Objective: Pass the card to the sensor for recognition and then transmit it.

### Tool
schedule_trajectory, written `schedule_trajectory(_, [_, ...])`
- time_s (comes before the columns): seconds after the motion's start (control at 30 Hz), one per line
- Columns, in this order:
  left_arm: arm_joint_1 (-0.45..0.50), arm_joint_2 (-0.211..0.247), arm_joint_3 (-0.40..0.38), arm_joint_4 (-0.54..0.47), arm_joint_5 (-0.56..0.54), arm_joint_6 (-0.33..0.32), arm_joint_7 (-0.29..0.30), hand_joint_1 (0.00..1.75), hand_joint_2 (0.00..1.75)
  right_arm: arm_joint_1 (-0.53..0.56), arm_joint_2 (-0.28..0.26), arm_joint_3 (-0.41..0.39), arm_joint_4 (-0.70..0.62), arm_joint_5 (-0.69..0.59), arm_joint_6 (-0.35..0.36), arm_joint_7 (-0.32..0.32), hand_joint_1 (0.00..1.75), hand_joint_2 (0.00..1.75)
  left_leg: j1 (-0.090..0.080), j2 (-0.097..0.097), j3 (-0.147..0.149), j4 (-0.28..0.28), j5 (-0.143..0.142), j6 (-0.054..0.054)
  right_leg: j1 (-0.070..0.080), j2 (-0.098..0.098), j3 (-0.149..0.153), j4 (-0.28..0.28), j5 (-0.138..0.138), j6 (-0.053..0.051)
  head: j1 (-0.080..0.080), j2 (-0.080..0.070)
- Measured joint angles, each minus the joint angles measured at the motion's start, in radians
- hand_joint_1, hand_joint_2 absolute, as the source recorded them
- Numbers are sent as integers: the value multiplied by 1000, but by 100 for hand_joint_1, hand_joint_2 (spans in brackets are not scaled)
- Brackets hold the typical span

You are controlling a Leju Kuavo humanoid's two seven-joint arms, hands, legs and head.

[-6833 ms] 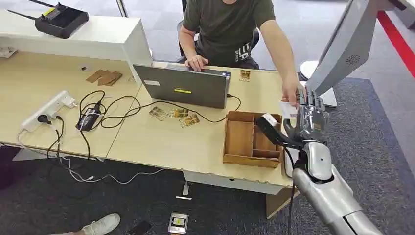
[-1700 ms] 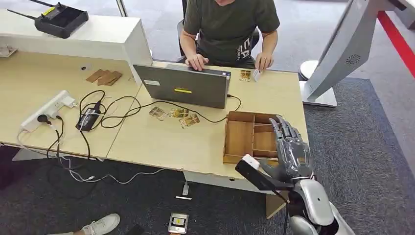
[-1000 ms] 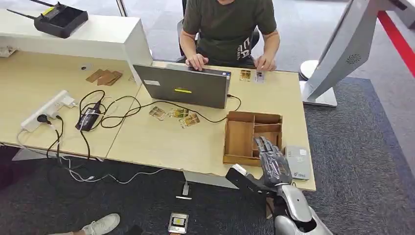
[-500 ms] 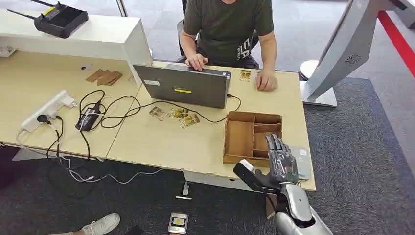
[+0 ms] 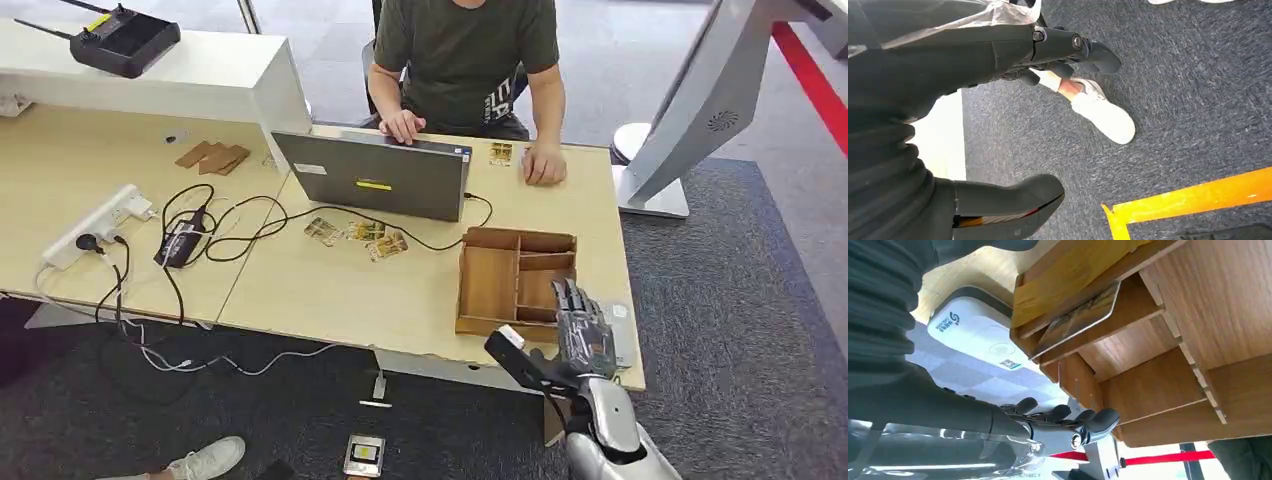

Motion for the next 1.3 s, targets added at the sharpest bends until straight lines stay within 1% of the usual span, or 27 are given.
schedule_trajectory(0.13, [1, -1, 2, 0, -3, 0, 0, 0, 175, 1, 20, -11, 25, 3, -8, -13, 0, 175, 0, 0, 0, 0, 0, 0, 0, 0, 0, 0, 0, 0, 0, 0])
schedule_trajectory(0.33, [1, -1, 9, 0, -5, 0, -5, 0, 175, 1, 32, -16, 34, 7, -8, -19, 0, 175, 0, 0, 0, 0, 0, 0, 0, 0, 0, 0, 0, 0, 0, 0])
schedule_trajectory(0.77, [2, -2, 17, 0, -9, 0, -6, 0, 175, 1, 37, -28, 34, 10, -8, -19, 0, 175, 0, 0, 0, 0, 0, 0, 0, 0, 0, 0, 0, 0, 0, 0])
schedule_trajectory(0.8, [2, -3, 17, 0, -9, 0, -6, 0, 175, 1, 37, -28, 34, 10, -8, -19, 40, 175, 0, 0, 0, 0, 0, 0, 0, 0, 0, 0, 0, 0, 0, 0])
schedule_trajectory(0.83, [2, -3, 17, 0, -9, 0, -6, 0, 175, 1, 37, -28, 34, 10, -8, -19, 70, 175, 0, 0, 0, 0, 0, 0, 0, 0, 0, 0, 0, 0, 0, 0])
schedule_trajectory(0.87, [2, -3, 17, 0, -9, 0, -6, 0, 175, 1, 37, -28, 34, 10, -8, -19, 159, 175, 0, 0, 0, 0, 0, 0, 0, 0, 0, 0, 0, 0, 0, 0])
schedule_trajectory(0.9, [2, -3, 17, 0, -9, 0, -6, 0, 175, 1, 37, -29, 34, 10, -8, -19, 164, 175, 0, 0, 0, 0, 0, 0, 0, 0, 0, 0, 0, 0, 0, 0])
schedule_trajectory(1.0, [2, -3, 17, 0, -12, 0, -4, 0, 175, 1, 37, -29, 34, 10, -8, -19, 168, 175, 0, 0, 0, 0, 0, 0, 0, 0, 0, 0, 0, 0, 0, 0])
schedule_trajectory(1.07, [2, -3, 17, 0, -12, 0, -1, 0, 175, 1, 37, -29, 34, 10, -8, -19, 168, 175, 0, 0, 0, 0, 0, 0, 0, 0, 0, 0, 0, 0, 0, 0])
schedule_trajectory(1.1, [2, -3, 17, 0, -12, 0, -1, 0, 175, 1, 37, -29, 34, 10, -8, -19, 162, 175, 0, 0, 0, 0, 0, 0, 0, 0, 0, 0, 0, 0, 0, 0])
schedule_trajectory(1.17, [2, -3, 17, 0, -12, 0, -1, 0, 175, 1, 37, -29, 34, 10, -8, -19, 164, 175, 0, 0, 0, 0, 0, 0, 0, 0, 0, 0, 0, 0, 0, 0])
schedule_trajectory(1.2, [2, -3, 17, 0, -12, 0, -1, 0, 175, 1, 37, -29, 34, 12, -8, -19, 162, 175, 0, 0, 0, 0, 0, 0, 0, 0, 0, 0, 0, 0, 0, 0])
schedule_trajectory(1.3, [3, -3, 17, 0, -12, 0, -1, 0, 175, 0, 37, -28, 32, 24, -8, -19, 166, 175, 0, 0, 0, 0, 0, 0, 0, 0, 0, 0, 0, 0, 0, 0])
